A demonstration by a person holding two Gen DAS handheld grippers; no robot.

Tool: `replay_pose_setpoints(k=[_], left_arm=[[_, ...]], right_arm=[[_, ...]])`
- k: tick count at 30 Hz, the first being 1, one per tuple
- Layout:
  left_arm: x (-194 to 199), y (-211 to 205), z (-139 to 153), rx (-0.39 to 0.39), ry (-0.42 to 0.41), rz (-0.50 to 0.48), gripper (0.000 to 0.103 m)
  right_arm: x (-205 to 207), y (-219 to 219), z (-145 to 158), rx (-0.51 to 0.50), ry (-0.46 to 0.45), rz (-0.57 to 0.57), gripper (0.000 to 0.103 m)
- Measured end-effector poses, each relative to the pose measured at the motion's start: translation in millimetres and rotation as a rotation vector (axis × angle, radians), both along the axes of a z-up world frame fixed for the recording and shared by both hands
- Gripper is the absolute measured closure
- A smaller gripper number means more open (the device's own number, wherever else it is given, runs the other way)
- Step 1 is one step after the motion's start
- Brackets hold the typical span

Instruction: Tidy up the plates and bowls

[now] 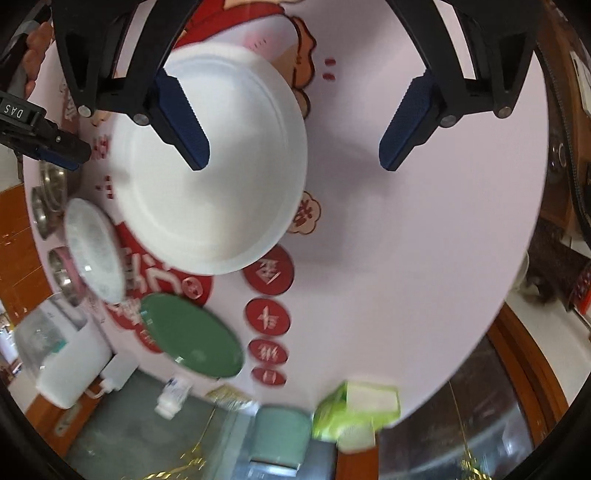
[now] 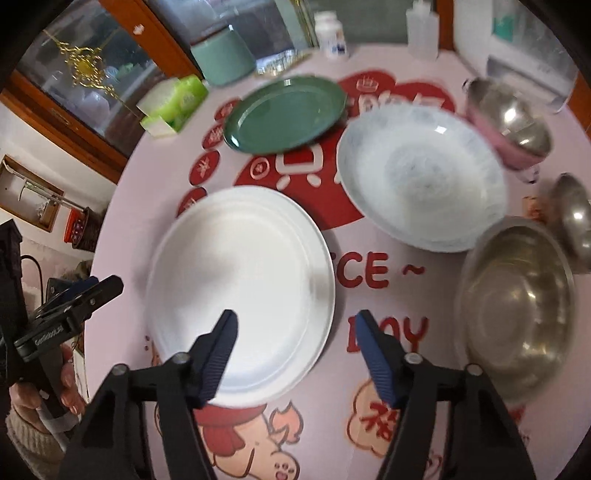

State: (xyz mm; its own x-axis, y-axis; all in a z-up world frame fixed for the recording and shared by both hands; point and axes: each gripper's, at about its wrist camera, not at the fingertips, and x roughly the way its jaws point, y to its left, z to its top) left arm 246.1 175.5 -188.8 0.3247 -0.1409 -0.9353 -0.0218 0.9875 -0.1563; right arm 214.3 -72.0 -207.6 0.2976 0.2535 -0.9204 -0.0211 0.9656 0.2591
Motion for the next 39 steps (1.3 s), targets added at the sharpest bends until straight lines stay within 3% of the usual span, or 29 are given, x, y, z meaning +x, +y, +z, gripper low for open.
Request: replay_pose_setpoints(k=[6, 11, 14, 16, 17, 21, 30, 39], left_arm=[[17, 3, -41, -0.035, 0.117, -0.005, 0.029], [22, 2, -54, -0.085, 0.174, -0.027, 0.046], [23, -2, -56, -0.082, 0.184, -0.046, 0.048], [27, -6, -56, -0.069, 0.189, -0.058, 0.058], [27, -8, -56, -0.067, 0.196, -0.067, 0.068], [26, -14, -56, -0.034, 0.217, -0.083, 0.083], [2, -11, -19, -0.069, 0.168, -0.099, 0.083], [-56, -9, 26, -0.054, 0.111, -0.153, 0.083]], right_arm=[[19, -6, -31, 0.043, 0.085, 0.013, 0.053], [25, -11, -44, 0.071, 0.123, 0.021, 0.06], [27, -14, -45, 0.086, 0.124, 0.025, 0.067], [27, -13, -47, 0.086, 0.133, 0.034, 0.076], [27, -13, -48, 0.081, 0.129, 0.036, 0.08], [25, -15, -46, 0.051, 0.124, 0.032, 0.083], [3, -21, -11, 0.04, 0.071, 0.03, 0.084], [-53, -9, 19, -0.006, 0.024, 0.072, 0.083]])
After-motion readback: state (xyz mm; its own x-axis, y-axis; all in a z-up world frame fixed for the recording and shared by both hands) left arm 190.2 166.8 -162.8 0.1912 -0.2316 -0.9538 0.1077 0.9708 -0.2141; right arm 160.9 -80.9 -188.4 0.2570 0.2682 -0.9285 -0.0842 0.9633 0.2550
